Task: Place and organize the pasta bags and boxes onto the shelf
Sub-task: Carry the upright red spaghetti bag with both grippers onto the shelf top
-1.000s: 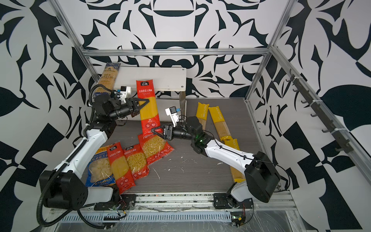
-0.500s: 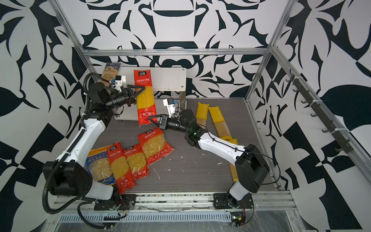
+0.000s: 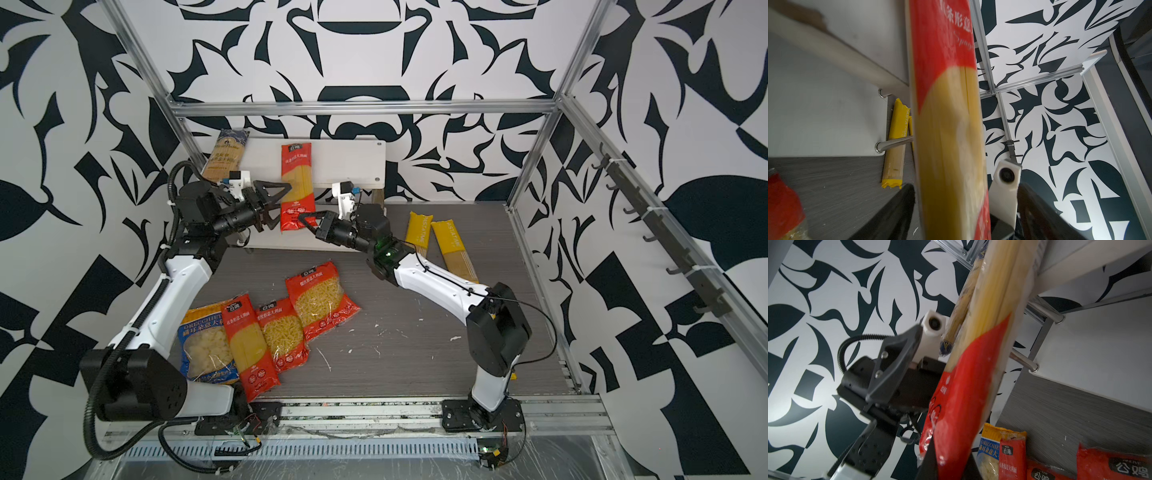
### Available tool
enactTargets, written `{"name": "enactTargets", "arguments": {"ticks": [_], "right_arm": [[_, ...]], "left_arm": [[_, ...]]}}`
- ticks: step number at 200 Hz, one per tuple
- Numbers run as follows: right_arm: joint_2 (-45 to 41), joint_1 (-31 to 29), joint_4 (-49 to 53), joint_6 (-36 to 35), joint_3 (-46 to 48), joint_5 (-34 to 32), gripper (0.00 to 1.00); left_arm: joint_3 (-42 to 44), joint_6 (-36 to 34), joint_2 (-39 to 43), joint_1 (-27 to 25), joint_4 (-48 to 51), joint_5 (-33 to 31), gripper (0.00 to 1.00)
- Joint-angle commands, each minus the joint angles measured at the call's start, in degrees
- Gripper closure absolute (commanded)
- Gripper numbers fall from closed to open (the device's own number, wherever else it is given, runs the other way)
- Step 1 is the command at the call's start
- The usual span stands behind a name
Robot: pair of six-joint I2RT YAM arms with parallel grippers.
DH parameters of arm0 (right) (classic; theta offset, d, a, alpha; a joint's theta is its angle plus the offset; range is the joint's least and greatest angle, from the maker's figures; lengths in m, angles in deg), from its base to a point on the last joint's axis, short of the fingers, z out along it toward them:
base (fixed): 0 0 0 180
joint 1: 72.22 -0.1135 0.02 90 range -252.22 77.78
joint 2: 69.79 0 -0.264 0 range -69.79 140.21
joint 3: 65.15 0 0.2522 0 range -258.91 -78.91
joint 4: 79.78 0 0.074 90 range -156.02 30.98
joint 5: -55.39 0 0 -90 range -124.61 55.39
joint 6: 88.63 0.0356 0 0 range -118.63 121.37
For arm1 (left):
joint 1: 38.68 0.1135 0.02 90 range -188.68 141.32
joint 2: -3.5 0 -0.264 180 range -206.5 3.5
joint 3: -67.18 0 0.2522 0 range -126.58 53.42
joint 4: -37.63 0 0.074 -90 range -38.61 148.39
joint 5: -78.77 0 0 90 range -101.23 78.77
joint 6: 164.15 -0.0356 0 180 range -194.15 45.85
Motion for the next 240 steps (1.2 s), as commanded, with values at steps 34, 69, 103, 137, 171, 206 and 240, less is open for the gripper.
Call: {"name": "enactTargets", "arguments": {"ticks": [34,69,103,137,171,206,240], "right_arm": [[5.2,-0.5,-6.4,2.8,-14.8,-7.9,1.0],[13.2,-2.3,-4.6,5.6,-26.0,-7.9,0.98],[15.7,-2.8,-1.9,5.2,-30.7,-6.9,0.69],[12.7,-2.4,-1.2,4.5,-25.9,-5.2,0.48],[7.1,-1.4,-2.5,4.3,-17.2,-4.1,0.42],[2.2,0.5,-2.6,4.1,-10.7,-3.7,0.4],[-3.0,1.9,-3.9,3.2,-2.7,-4.0,0.4]], "left_arm": [[11.5,2.1,14.0,0.0,-0.9,-8.7,0.16],[19.3,6.8,20.0,0.2,-8.2,-17.7,0.05],[20.9,7.2,21.4,0.1,-11.0,-22.2,0.0],[21.8,8.7,19.1,-1.5,-15.8,-24.2,0.0],[19.5,7.1,15.3,-4.7,-16.7,-26.5,0.01],[16.9,7.3,10.4,-5.7,-18.5,-27.7,0.05],[12.8,7.0,6.0,-6.2,-19.2,-28.5,0.11]]}}
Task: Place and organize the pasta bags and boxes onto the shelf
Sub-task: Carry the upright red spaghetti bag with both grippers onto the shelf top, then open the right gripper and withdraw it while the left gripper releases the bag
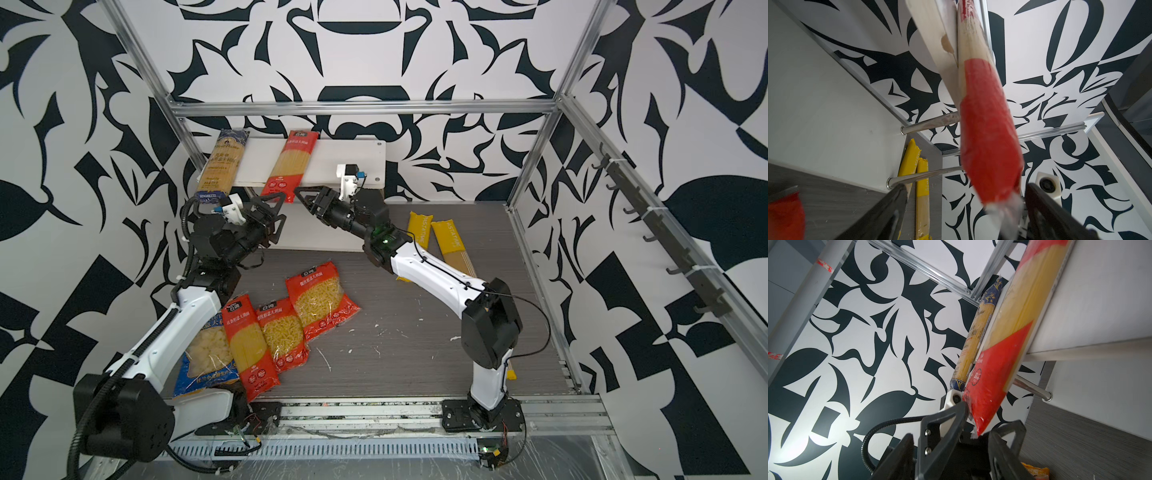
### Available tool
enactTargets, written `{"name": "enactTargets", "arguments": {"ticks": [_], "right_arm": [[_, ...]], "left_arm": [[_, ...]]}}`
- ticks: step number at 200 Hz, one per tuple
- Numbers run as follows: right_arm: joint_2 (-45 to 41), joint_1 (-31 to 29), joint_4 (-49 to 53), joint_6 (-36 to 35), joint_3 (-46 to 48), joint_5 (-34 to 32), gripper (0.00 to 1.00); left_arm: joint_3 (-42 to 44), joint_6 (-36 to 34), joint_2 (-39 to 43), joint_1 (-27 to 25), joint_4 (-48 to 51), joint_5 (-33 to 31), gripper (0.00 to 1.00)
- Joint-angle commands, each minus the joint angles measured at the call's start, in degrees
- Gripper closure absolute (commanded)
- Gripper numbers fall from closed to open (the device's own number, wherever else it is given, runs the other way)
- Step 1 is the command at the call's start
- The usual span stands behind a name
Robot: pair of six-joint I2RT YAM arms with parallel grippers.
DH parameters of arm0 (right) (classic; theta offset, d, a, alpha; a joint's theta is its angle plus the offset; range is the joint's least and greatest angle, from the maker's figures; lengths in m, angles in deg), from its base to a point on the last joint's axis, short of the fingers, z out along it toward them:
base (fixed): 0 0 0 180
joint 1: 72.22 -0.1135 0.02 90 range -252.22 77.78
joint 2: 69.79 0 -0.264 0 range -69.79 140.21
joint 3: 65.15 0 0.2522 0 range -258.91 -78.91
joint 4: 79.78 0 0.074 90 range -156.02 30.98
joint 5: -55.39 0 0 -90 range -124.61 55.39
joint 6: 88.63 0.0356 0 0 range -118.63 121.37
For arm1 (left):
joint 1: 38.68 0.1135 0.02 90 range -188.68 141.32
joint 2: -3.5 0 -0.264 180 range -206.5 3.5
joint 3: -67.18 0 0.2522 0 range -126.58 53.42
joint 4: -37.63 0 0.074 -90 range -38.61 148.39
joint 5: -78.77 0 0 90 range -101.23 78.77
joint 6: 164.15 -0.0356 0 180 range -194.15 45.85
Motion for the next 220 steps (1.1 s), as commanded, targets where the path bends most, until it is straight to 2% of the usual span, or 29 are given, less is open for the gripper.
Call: {"name": "enactTargets", "arguments": {"ticks": [1,12,15,49,55,91,125,146,177,220], "right_arm": [[-5.1,0.9,-4.4,-1.6,4.6,0.5,0.4],[-6.7,1.2,-5.0,-1.9,7.7,0.1,0.39],[-7.2,1.3,-5.1,-1.9,8.6,0.0,0.4],[-10.1,2.0,-6.6,-1.6,15.8,-0.5,0.39],[-10.2,2.1,-6.8,-1.3,16.4,-0.5,0.39],[-10.5,2.6,-7.8,-0.5,18.4,0.1,0.39],[-10.7,2.8,-8.0,-1.0,19.1,0.6,0.39],[-10.8,3.0,-8.4,-0.9,19.6,1.0,0.39],[-11.4,3.5,-9.1,-1.1,21.1,1.6,0.39],[-11.3,4.5,-11.3,-0.1,23.4,2.9,0.39]], "left_arm": [[-4.0,-0.3,-1.8,-0.3,-3.8,-1.5,0.12],[-4.6,0.3,-3.8,-0.4,-4.6,-1.7,0.14],[-4.8,0.6,-4.3,-0.5,-4.9,-1.8,0.18],[-6.9,2.0,-6.9,-1.1,-6.7,-3.2,0.37],[-7.2,2.1,-7.2,-1.3,-6.7,-3.7,0.39],[-7.6,3.3,-8.2,-2.1,-7.2,-7.4,0.67],[-7.2,3.1,-7.0,-2.1,-5.9,-13.0,0.82],[-7.9,2.7,-6.8,-1.9,-4.5,-14.9,0.87],[-8.5,2.4,-6.0,-0.3,-0.8,-13.9,0.96],[-6.4,2.6,-2.1,3.7,3.0,-13.0,1.0]]}}
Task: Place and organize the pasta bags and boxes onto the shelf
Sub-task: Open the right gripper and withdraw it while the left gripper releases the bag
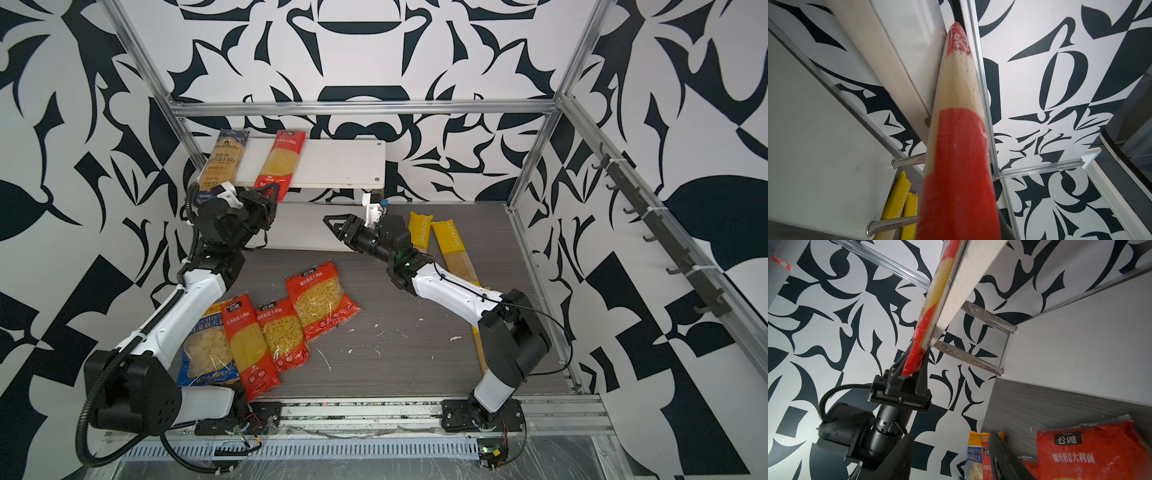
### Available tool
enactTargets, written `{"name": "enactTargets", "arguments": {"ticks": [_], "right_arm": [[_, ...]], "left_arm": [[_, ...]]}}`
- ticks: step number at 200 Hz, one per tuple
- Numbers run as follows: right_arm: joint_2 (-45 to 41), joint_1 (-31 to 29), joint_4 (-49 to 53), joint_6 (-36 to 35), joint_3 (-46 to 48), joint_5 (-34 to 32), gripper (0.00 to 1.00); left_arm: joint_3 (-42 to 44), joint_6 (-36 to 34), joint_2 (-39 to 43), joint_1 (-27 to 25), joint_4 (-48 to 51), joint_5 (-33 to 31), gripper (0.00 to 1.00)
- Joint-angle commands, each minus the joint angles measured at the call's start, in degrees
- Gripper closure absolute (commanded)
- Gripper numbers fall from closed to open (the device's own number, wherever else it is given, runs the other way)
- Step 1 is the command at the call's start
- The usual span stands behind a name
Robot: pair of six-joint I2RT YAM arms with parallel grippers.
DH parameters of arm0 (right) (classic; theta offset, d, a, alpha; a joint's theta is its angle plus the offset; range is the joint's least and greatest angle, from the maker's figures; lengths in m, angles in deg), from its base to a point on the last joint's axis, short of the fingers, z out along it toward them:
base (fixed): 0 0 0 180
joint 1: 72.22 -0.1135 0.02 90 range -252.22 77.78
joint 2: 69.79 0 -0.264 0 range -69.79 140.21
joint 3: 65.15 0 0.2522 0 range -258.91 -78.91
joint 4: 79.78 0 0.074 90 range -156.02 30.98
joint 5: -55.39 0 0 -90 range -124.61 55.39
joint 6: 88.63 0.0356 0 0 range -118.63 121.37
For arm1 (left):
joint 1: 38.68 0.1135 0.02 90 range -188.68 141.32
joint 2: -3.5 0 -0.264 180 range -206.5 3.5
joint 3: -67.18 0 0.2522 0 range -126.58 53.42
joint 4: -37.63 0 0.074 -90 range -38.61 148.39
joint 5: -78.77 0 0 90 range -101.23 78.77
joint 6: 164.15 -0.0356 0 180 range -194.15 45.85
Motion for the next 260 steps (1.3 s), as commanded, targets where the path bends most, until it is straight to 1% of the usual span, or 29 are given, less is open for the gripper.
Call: {"name": "enactTargets", "arguments": {"ticks": [1,29,70,94,106,109,116,129,140,156,168,187,193,206,233,251,260], "right_arm": [[-2.3,0.6,-5.1,0.5,0.7,1.6,0.39],[-1.8,1.4,-6.7,1.4,1.6,2.6,0.39],[-1.0,1.7,-8.7,2.8,2.1,3.3,0.39],[-1.2,1.7,-8.9,3.0,2.9,3.3,0.39],[-1.4,1.7,-9.0,2.9,3.2,3.3,0.39],[-1.4,1.7,-9.0,2.9,3.2,3.3,0.39],[-1.5,1.7,-8.9,2.9,3.3,3.3,0.39],[-1.6,1.8,-8.9,2.8,3.4,3.2,0.39],[-1.7,1.8,-8.6,2.7,3.4,3.1,0.39],[-1.6,1.8,-8.4,2.7,3.4,3.2,0.4],[-1.5,1.8,-8.2,2.7,3.5,3.2,0.4],[-1.3,1.7,-7.8,2.7,3.7,3.1,0.4],[-1.2,1.5,-7.8,2.6,3.7,3.1,0.4],[-0.9,1.2,-7.5,2.4,3.8,3.1,0.4],[-0.1,-0.1,-6.8,1.7,3.9,2.8,0.4],[0.5,-1.3,-6.1,0.9,4.2,2.3,0.4],[0.9,-2.0,-5.7,0.6,4.3,2.1,0.4]], "left_arm": [[0.7,-0.4,3.9,3.4,3.4,-3.0,1.0],[1.4,-0.6,6.2,5.6,5.0,-3.0,1.0],[1.4,-0.8,5.5,6.8,4.7,-3.7,1.0],[0.0,-0.7,3.7,7.6,4.0,-2.0,1.0],[-1.0,-0.8,3.5,7.6,4.0,-1.0,0.98],[-1.1,-0.8,1.7,7.6,3.8,-0.9,0.98],[-1.4,-0.7,1.1,7.6,3.6,-0.4,0.96],[-1.6,-0.9,0.8,7.6,3.4,0.0,0.92],[-1.5,-1.0,0.6,7.8,3.4,0.3,0.86],[-1.3,-0.9,0.8,8.0,3.4,1.4,0.73],[-0.9,-1.1,1.5,8.0,3.3,2.1,0.6],[-0.7,-2.3,2.6,8.0,5.2,3.8,0.43],[-0.6,-2.9,4.6,8.0,6.3,4.4,0.38],[-0.5,-4.1,6.2,8.0,9.4,5.7,0.3],[1.6,-6.9,10.9,7.6,15.6,7.2,0.22],[3.7,-9.8,14.8,6.1,20.1,7.1,0.19],[4.7,-11.6,16.7,4.5,22.2,6.5,0.19]]}}
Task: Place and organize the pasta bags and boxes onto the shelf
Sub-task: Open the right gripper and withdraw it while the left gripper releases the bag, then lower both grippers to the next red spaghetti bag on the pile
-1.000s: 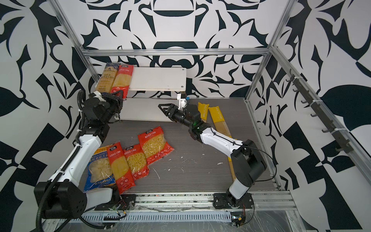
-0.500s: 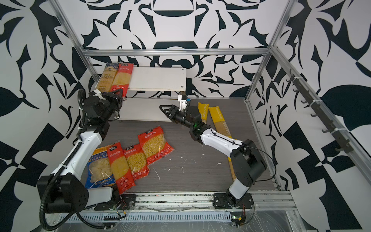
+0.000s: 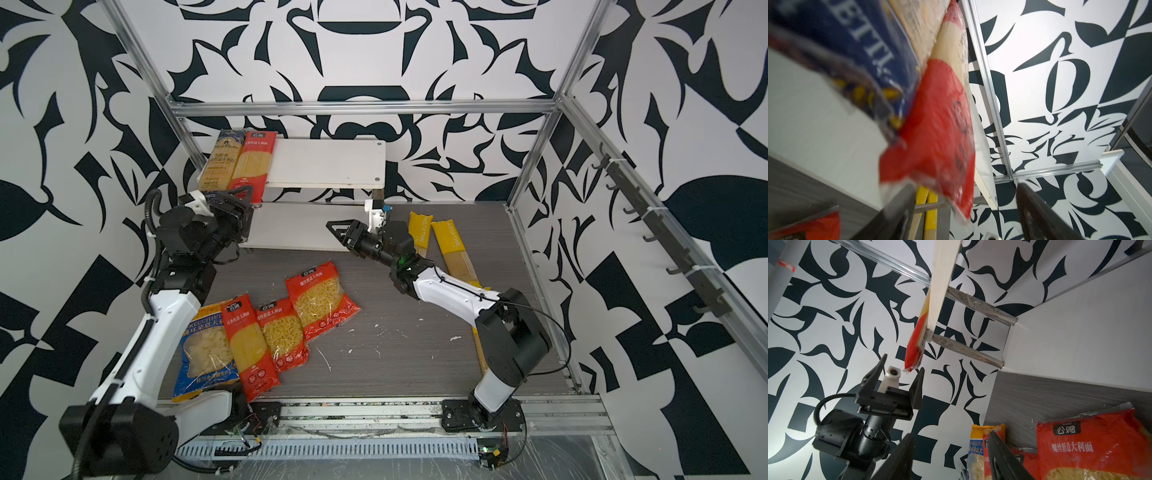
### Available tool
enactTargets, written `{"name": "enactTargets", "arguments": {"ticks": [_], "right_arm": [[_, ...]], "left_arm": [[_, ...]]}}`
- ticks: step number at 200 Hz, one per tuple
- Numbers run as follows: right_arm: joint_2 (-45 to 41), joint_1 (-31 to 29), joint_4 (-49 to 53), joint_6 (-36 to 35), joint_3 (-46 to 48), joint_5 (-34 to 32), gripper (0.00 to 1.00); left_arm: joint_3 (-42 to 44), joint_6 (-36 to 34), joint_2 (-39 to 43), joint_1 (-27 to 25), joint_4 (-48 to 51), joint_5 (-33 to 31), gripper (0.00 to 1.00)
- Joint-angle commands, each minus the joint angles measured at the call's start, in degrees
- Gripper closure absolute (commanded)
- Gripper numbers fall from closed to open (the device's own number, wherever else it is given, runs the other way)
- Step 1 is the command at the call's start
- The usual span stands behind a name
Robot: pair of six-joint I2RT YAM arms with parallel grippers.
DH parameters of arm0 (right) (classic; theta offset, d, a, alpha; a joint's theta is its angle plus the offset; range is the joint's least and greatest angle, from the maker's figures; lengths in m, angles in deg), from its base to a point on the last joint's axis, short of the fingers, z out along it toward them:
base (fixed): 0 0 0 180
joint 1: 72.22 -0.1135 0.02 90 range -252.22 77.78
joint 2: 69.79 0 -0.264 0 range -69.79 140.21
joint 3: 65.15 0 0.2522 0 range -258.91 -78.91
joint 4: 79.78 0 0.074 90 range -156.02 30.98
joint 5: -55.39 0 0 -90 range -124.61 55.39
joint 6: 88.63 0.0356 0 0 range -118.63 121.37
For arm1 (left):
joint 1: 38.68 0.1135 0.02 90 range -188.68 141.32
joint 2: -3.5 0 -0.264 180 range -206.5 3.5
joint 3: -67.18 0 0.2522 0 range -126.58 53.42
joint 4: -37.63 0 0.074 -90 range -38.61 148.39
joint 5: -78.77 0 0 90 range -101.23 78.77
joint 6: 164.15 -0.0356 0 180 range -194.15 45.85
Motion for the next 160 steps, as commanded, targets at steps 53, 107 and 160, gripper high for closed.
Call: {"name": "enactTargets", "arguments": {"ticks": [53,107,160], "right_arm": [[3.0,-6.8,0.6,-4.0,1.4,-2.9,0.43],[5.2,-16.0,6.4,-9.2,4.8,-11.1,0.47],[13.5,-24.2,7.3,-8.4,2.2,-11.5,0.58]], "left_arm": [[7.0,-17.5,12.6,-17.3,19.3,-10.0,0.19],[16.0,-24.3,17.7,-25.3,24.4,-15.9,0.2],[16.4,-29.4,15.4,-25.1,37.1,-25.4,0.2]]}}
